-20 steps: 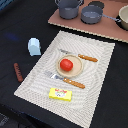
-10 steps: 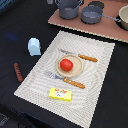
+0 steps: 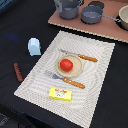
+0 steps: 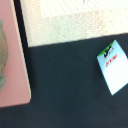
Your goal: Interact with the objects in diverse but meaningful ways.
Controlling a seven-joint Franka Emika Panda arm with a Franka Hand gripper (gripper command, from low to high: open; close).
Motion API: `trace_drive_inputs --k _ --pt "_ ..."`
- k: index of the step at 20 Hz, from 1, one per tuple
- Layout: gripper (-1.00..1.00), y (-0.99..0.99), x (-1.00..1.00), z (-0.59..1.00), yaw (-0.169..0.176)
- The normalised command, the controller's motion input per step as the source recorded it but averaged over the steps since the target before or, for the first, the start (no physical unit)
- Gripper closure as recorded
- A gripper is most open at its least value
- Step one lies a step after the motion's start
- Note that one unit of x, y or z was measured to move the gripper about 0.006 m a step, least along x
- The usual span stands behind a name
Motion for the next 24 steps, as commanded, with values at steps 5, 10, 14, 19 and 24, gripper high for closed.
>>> trace_drive_inputs --k 5,10,14,19,24 --pt "-1.00 -0.64 0.71 -0.01 -0.022" --pt "-1.00 -0.81 0.63 -0.03 -0.001" --pt "-1.00 -0.81 0.61 -0.11 0.000" --pt "-1.00 -0.58 0.61 -0.25 0.006" --pt "-1.00 -0.09 0.39 -0.27 0.017"
